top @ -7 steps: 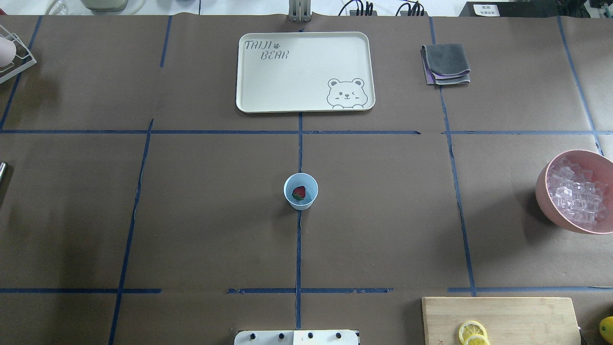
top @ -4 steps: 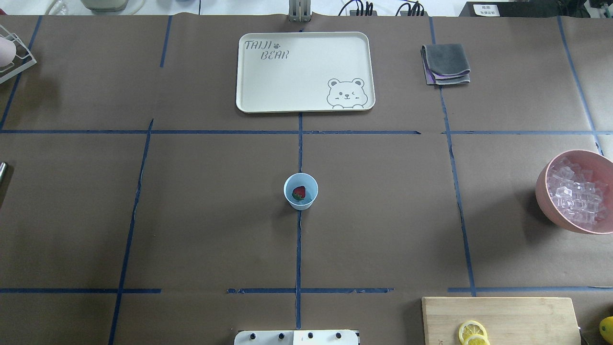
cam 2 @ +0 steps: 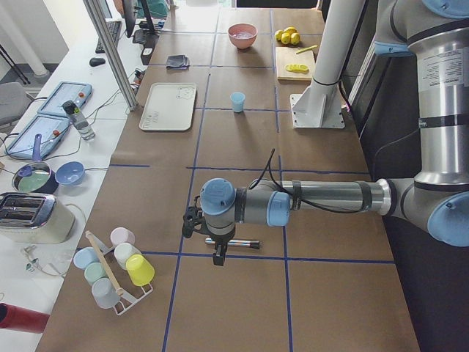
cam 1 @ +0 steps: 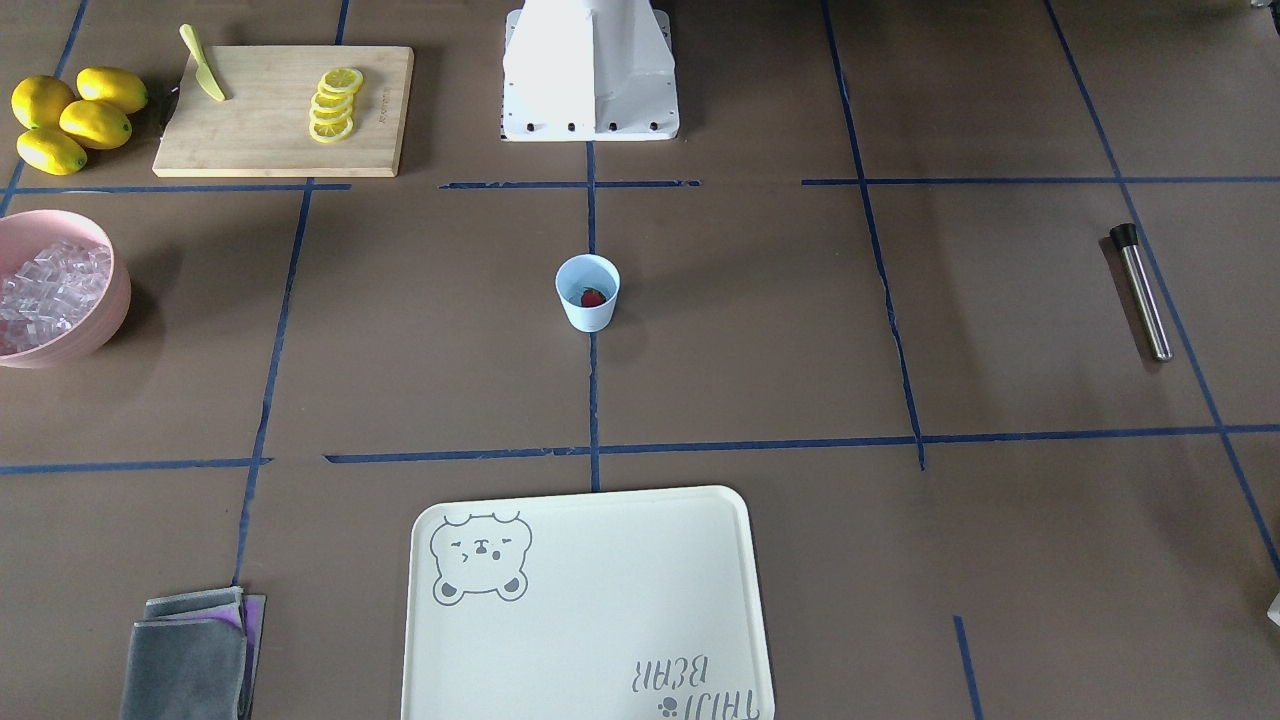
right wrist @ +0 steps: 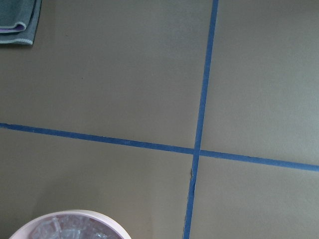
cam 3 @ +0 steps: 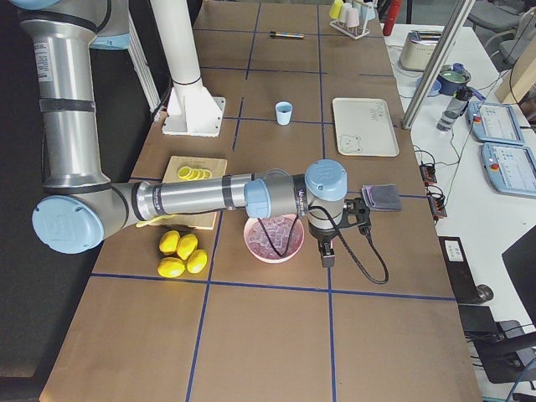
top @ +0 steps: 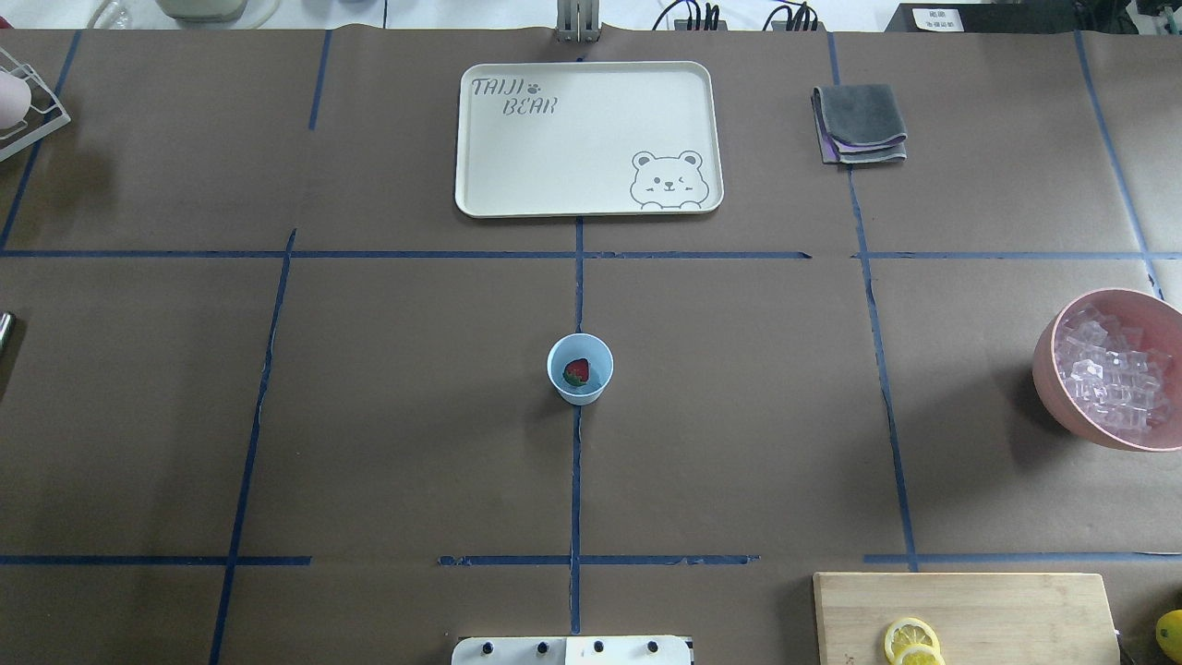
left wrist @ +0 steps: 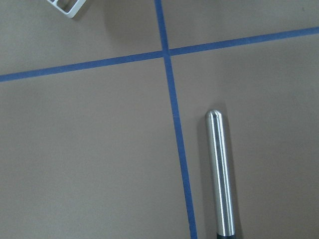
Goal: Mash ice and strawberries in cup
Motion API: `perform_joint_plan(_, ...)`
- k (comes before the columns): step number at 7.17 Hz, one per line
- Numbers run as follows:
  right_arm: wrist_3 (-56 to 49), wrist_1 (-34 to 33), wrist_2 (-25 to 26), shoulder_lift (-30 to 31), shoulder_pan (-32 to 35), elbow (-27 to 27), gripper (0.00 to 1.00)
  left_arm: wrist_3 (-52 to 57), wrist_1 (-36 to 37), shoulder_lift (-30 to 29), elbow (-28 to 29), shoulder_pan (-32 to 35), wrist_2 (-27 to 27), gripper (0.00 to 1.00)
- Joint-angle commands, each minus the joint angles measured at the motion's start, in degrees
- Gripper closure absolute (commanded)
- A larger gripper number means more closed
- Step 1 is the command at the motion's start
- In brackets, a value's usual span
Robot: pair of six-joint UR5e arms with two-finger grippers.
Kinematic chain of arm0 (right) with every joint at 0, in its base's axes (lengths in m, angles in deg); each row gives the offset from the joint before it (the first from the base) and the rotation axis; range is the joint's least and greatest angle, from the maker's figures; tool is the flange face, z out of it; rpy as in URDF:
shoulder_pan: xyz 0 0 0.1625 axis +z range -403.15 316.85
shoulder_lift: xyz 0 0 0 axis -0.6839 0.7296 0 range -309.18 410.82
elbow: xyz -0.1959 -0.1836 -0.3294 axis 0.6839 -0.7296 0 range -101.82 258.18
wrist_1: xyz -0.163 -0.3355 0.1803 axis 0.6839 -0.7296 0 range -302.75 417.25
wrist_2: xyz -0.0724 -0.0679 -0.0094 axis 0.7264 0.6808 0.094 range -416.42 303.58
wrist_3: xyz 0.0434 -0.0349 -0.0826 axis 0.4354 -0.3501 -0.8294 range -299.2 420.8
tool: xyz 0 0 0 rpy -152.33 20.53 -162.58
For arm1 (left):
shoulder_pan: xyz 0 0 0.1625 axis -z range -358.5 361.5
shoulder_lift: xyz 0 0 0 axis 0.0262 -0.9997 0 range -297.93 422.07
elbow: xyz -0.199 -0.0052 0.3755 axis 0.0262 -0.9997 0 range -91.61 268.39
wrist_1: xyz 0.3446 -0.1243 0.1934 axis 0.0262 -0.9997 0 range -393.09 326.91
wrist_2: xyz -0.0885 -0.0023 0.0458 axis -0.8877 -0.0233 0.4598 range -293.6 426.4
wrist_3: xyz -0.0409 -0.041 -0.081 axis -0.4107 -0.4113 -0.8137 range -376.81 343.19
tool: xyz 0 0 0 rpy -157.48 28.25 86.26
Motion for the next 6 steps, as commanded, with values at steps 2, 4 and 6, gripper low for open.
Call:
perform_joint_plan(2,0.03,0.03,-1.08,0.36,0.0,-1.14,0.01,0.07,0.43,-1.94,1.86,2.12,-0.59,0.0)
perform_joint_plan(4,-0.06,0.12,-1.79,0.71,0.0,-1.23,0.01,0.15,0.87,-2.05,2.12,1.59,-0.5,0.0)
perform_joint_plan(6,-0.06,0.2,-1.61,0.71,0.0,-1.23,0.01,2.16,4.37,-3.71,2.03,1.5,-0.5,0.0)
